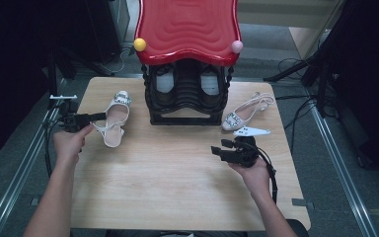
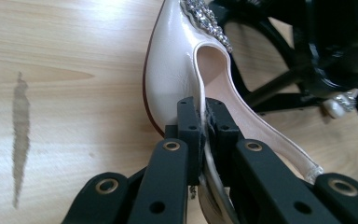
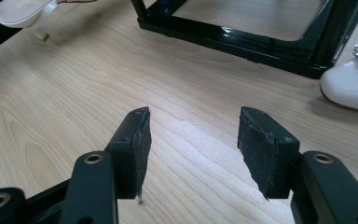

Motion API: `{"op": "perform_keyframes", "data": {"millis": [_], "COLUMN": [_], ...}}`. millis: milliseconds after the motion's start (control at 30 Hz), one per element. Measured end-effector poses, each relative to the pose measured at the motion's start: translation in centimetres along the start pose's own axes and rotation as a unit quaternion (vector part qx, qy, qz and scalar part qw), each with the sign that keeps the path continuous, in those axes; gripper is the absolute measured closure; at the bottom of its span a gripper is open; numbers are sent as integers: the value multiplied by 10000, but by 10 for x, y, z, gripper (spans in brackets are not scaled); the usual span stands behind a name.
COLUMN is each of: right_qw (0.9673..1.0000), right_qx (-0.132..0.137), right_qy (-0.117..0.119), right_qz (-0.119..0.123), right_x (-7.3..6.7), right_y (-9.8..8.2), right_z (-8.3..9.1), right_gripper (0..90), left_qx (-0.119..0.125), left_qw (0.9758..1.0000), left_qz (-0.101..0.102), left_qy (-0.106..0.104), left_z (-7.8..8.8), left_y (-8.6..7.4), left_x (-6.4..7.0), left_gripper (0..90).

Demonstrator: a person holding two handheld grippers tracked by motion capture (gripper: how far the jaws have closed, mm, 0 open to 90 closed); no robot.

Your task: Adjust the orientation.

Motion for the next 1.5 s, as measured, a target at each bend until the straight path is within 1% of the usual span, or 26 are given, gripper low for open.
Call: {"op": "perform_keyframes", "data": {"millis": [33, 200, 367, 400, 433, 467, 567, 600, 667, 767, 800, 833, 867, 900, 933, 967, 1033, 1067, 1100, 1167, 1200, 1233, 1300, 1333, 1467, 1500], "right_qw": [10000, 9999, 9997, 9997, 9997, 9996, 9996, 9996, 9996, 9995, 9995, 9994, 9993, 9994, 9993, 9993, 9993, 9993, 9993, 9993, 9993, 9993, 9993, 9993, 9993, 9993], "right_qx": [0, -10, -34, -50, -50, -46, -48, -48, -71, -68, -81, -94, -79, -115, -105, -121, -119, -125, -104, -107, -107, -129, -116, -116, -121, -141], "right_qy": [10, 84, 162, 191, 191, 200, 210, 210, 221, 230, 226, 233, 238, 228, 229, 235, 216, 213, 213, 214, 192, 187, 181, 181, 168, 168], "right_qz": [19, 75, 165, 175, 175, 182, 161, 161, 170, 195, 223, 235, 265, 246, 265, 255, 279, 277, 289, 290, 312, 293, 302, 302, 310, 287], "right_x": [-1, -5, -10, -11, -11, -11, -12, -12, -13, -14, -15, -16, -16, -17, -17, -18, -18, -19, -19, -19, -19, -19, -19, -19, -20, -20], "right_y": [1, 4, 8, 8, 8, 10, 11, 11, 12, 13, 13, 13, 13, 13, 13, 12, 12, 12, 12, 11, 10, 10, 9, 9, 7, 5], "right_z": [-1, -5, -12, -13, -13, -15, -16, -16, -18, -20, -21, -22, -23, -23, -23, -23, -23, -23, -23, -23, -23, -22, -22, -22, -21, -20], "right_gripper": [454, 454, 454, 454, 454, 454, 454, 454, 454, 454, 454, 454, 454, 454, 454, 454, 454, 454, 454, 454, 454, 454, 454, 454, 454, 454], "left_qx": [-54, -79, -123, -167, -167, -145, -140, -170, -227, -309, -343, -343, -410, -410, -495, -505, -567, -634, -634, -670, -707, -707, -842, -842, -1032, -1103], "left_qw": [10000, 9999, 9995, 9994, 9994, 9995, 9994, 9992, 9990, 9988, 9985, 9985, 9980, 9980, 9972, 9970, 9963, 9952, 9952, 9938, 9924, 9924, 9900, 9900, 9867, 9853], "left_qz": [-5, -72, -43, -88, -88, -94, -142, -98, -107, -159, -186, -186, -217, -217, -265, -299, -336, -372, -372, -337, -394, -394, -555, -555, -606, -629], "left_qy": [-67, -97, -275, -284, -284, -281, -298, -334, -371, -358, -395, -395, -439, -439, -487, -504, -544, -642, -642, -826, -931, -931, -985, -985, -1099, -1143], "left_z": [2, 7, 9, 10, 10, 10, 10, 9, 9, 8, 8, 8, 6, 6, 3, 1, -1, -5, -5, -9, -14, -14, -23, -23, -38, -45], "left_y": [-5, -14, -28, -34, -34, -39, -43, -47, -53, -60, -65, -65, -69, -69, -74, -75, -77, -80, -80, -82, -83, -83, -86, -86, -91, -93], "left_x": [6, 18, 33, 38, 38, 43, 46, 48, 51, 57, 61, 61, 67, 67, 74, 77, 81, 87, 87, 95, 103, 103, 113, 113, 121, 124], "left_gripper": [871, 870, 870, 870, 869, 869, 869, 869, 869, 869, 869, 868, 869, 868, 868, 868, 868, 867, 867, 867, 867, 867, 867, 867, 867, 867]}}
Point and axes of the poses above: each handheld gripper's, and its own axes: z roughly backward along the jaws, y roughly out of its top, x roughly to its right, the point moved 8 cm from there along -z, roughly forward along the jaws, and after that the axes turned 13 degrees about -y, right-handed, at the moved point
